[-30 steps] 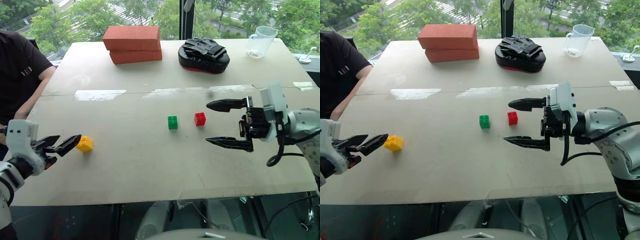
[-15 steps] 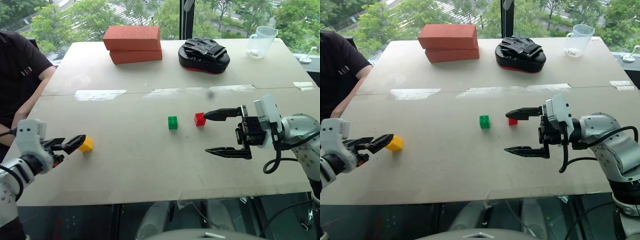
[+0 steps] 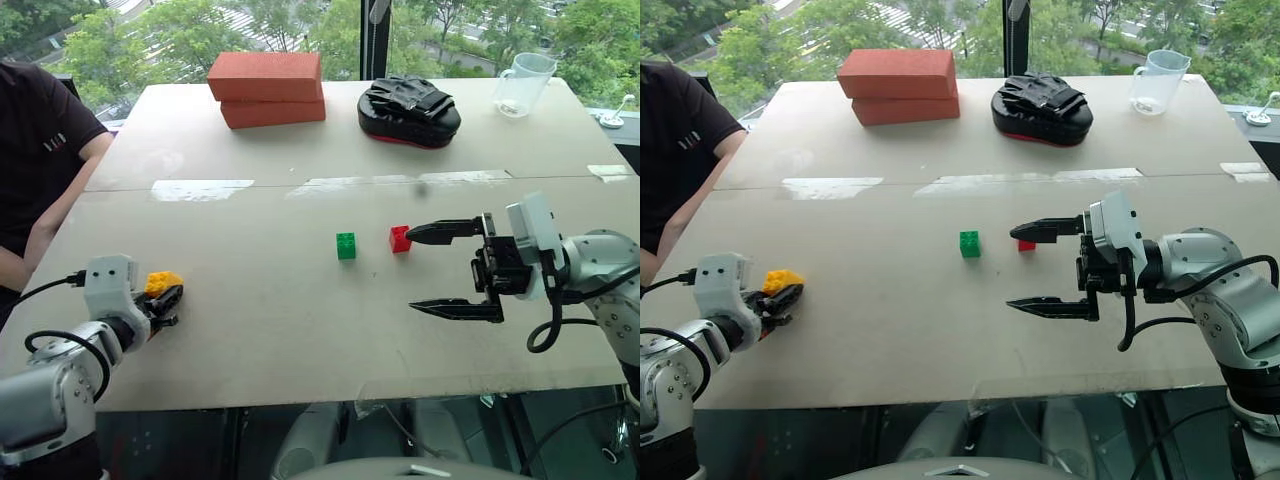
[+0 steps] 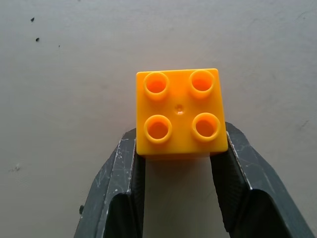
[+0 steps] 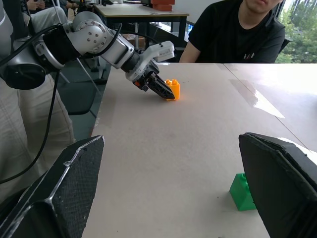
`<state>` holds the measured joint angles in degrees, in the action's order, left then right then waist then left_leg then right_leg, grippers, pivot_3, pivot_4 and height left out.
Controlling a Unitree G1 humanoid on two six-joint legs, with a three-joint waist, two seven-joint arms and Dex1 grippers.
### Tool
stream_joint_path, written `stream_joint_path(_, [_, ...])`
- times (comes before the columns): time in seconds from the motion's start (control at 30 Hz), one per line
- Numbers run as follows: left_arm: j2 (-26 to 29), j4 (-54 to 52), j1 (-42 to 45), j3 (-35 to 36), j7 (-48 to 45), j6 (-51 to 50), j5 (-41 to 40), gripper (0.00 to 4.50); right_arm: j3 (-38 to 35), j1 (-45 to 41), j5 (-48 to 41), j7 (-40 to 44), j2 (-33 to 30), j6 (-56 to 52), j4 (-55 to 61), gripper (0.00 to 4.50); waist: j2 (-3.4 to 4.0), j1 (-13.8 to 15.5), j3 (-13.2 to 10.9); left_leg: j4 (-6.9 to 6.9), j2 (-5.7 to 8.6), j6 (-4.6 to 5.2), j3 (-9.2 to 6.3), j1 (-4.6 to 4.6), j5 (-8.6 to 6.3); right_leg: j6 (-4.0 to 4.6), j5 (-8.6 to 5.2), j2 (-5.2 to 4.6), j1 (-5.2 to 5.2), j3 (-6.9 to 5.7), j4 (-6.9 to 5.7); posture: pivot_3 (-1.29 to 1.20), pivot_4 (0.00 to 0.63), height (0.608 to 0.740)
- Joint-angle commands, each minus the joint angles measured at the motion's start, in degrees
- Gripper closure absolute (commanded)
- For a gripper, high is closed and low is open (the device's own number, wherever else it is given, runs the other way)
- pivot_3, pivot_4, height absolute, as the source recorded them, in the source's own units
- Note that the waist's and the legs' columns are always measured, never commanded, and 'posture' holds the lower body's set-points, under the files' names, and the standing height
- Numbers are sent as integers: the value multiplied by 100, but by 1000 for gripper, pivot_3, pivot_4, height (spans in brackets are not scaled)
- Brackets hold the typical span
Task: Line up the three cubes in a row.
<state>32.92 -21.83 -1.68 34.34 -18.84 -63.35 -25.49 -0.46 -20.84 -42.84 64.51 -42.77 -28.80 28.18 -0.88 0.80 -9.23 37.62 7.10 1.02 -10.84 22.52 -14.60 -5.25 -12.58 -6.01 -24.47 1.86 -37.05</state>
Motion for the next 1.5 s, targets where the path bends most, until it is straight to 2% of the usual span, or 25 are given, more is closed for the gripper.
stream_joint_path(0.03, [211, 56, 13, -26, -202, 463, 69, 3210, -178, -97, -140, -84, -62, -58, 210, 0, 0, -1, 0, 0, 0, 0, 0, 0, 0, 0, 0, 0, 0, 0, 0, 0, 150, 740])
stream_joint_path(0.13, [476, 175, 40, -264, -1044, 1146, -133, 3211, -225, -51, -164, -197, -96, -132, 289, 0, 0, 0, 0, -1, 0, 0, 0, 0, 0, 0, 0, 1, -1, 0, 0, 0, 150, 740])
stream_joint_path(0.2, [739, 171, 174, -582, -2400, 1578, -702, 3211, -296, 39, -216, -342, -115, -218, 391, 0, 1, 11, -1, -3, -1, 0, 0, 1, 0, 1, 0, 0, -1, 0, 1, 0, 150, 740])
stream_joint_path(0.27, [1195, 505, 337, -1183, -3660, 2350, -644, 3211, -372, 148, -277, -508, -144, -320, 523, 0, 1, 38, -1, -3, -1, 0, -2, 4, 0, 1, 0, -2, 0, -6, 7, 0, 150, 740])
stream_joint_path(0.33, [1585, 1297, 812, -1902, -4507, 2985, -281, 3211, -484, 319, -297, -650, -217, -391, 664, 0, 3, 26, -1, -4, 0, 0, -1, 5, 0, 2, 0, -3, 1, -9, 10, 0, 150, 740])
stream_joint_path(0.4, [1751, 2463, 1717, -2723, -5341, 3872, 241, 3211, -661, 577, -267, -876, -302, -475, 825, 0, 13, 23, 1, -14, 1, 1, 3, 1, 0, 4, 2, -5, 1, -8, 13, 0, 150, 740])
stream_joint_path(0.5, [1609, 4133, 3091, -3578, -6131, 5000, 928, 3211, -983, 1020, -362, -1184, -375, -583, 1118, 0, 11, 8, -1, -17, -3, 1, 9, 1, 1, 8, 5, 1, -1, -14, 15, 0, 150, 740])
stream_joint_path(0.6, [1364, 5589, 4210, -4144, -6744, 6058, 1487, 3211, -1310, 1490, -497, -1487, -412, -706, 1502, 0, 5, -18, 0, -16, -3, 1, 4, 6, 1, 7, 6, -1, -3, -14, 20, 0, 150, 740])
stream_joint_path(0.73, [1032, 7089, 5161, -4535, -7137, 7186, 2020, 3211, -1606, 1911, -663, -1834, -422, -789, 1867, 0, 2, -103, -1, -16, -2, 2, 8, 15, 1, 6, 5, -3, -13, -15, 27, 0, 150, 740])
stream_joint_path(0.9, [684, 8124, 5872, -4889, -7366, 7944, 2401, 3211, -1851, 2293, -750, -2135, -462, -837, 2144, 0, -5, -164, -1, -9, -1, 4, 4, 19, 1, 4, 6, -2, -11, -24, 21, 0, 150, 740])
stream_joint_path(1.03, [609, 8487, 6117, -5065, -7366, 8290, 2651, 3211, -1922, 2419, -812, -2258, -507, -811, 2224, 0, -6, -175, -1, 1, -1, 5, 5, 19, 1, 1, 7, 0, -11, -23, 10, 0, 150, 740])
stream_joint_path(1.5, [544, 8781, 6160, -4800, -7079, 8434, 2910, 3211, -1808, 2425, -781, -2256, -558, -697, 2124, 0, -9, -171, -2, 35, 0, 6, -1, 22, 1, -6, 11, 4, -3, -28, -1, 0, 150, 740])
